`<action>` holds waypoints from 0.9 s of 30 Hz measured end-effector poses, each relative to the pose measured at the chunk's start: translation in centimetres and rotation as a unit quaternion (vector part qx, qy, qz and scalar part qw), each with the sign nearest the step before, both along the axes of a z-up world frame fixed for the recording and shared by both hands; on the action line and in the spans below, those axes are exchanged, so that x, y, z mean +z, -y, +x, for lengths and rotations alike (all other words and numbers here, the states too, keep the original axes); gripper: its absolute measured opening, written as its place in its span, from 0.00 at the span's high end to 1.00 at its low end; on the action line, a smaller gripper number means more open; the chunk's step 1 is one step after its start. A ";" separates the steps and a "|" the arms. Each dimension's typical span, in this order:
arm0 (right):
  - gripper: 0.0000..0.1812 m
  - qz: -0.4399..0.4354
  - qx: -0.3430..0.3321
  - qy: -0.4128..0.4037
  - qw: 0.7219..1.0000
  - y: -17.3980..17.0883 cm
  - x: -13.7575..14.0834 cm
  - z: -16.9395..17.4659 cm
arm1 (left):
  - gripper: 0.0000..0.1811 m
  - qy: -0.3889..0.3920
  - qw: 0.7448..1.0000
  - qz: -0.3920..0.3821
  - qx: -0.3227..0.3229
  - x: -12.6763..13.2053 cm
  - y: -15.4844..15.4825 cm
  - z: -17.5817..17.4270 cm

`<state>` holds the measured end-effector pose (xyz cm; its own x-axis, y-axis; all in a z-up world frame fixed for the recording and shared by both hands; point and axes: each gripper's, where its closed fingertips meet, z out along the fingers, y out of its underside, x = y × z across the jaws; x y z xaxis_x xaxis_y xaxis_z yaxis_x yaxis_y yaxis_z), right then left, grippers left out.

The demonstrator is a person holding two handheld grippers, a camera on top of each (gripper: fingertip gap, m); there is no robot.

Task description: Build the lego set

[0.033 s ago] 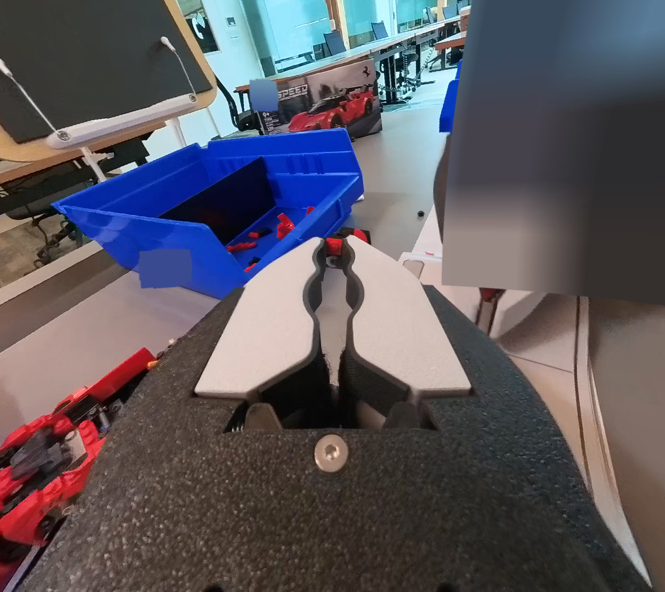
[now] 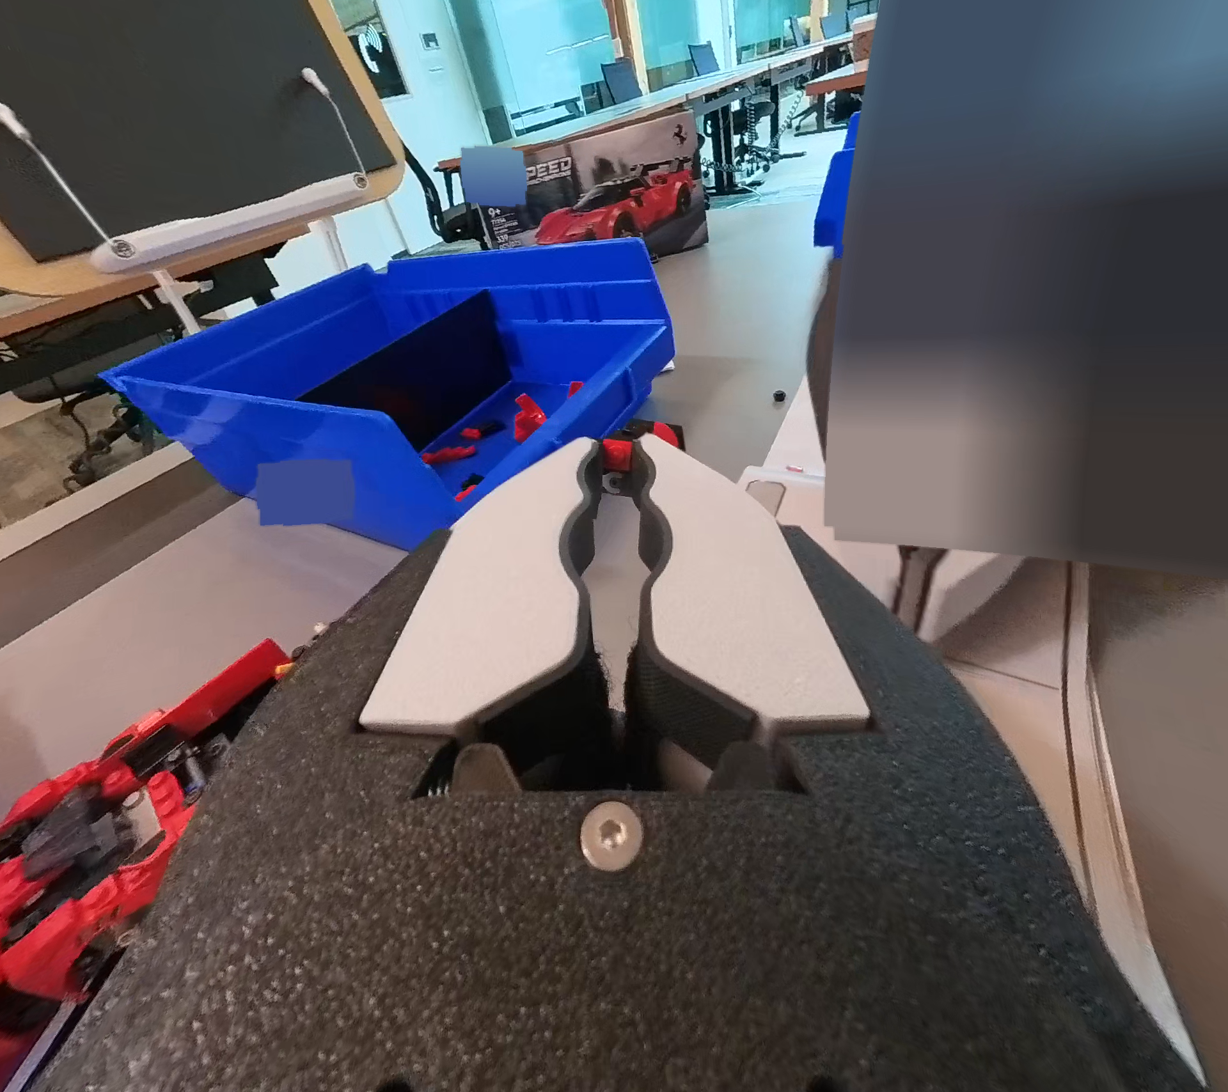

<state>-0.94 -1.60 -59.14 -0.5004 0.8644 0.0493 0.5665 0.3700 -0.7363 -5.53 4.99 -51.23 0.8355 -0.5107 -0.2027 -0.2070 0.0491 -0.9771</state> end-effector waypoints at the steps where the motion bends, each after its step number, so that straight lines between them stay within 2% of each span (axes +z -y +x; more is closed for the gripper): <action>1: 0.96 -0.006 0.013 -0.004 1.000 0.7 0.0 -0.2 | 0.96 0.002 1.000 0.000 0.001 0.0 0.0 -0.1; 3: 0.95 0.011 0.029 0.018 0.999 1.2 -0.8 -0.2 | 0.96 0.002 1.000 0.002 0.000 0.1 0.0 -0.1; 6: 1.00 0.025 0.029 0.032 0.999 0.9 -1.6 0.1 | 0.96 -0.010 1.000 0.007 -0.005 0.0 0.2 0.2; 10: 0.89 0.013 0.008 -0.001 1.000 0.3 -0.4 0.4 | 0.96 -0.016 1.000 0.010 -0.010 0.1 0.3 0.5; 16: 0.89 0.033 -0.030 0.014 0.999 -1.6 -0.6 1.2 | 0.96 -0.016 1.000 0.012 -0.009 0.1 0.2 0.4; 27: 0.95 0.028 -0.035 0.016 0.999 -1.6 -0.4 -0.8 | 0.96 -0.013 1.000 0.014 -0.007 0.2 0.2 0.3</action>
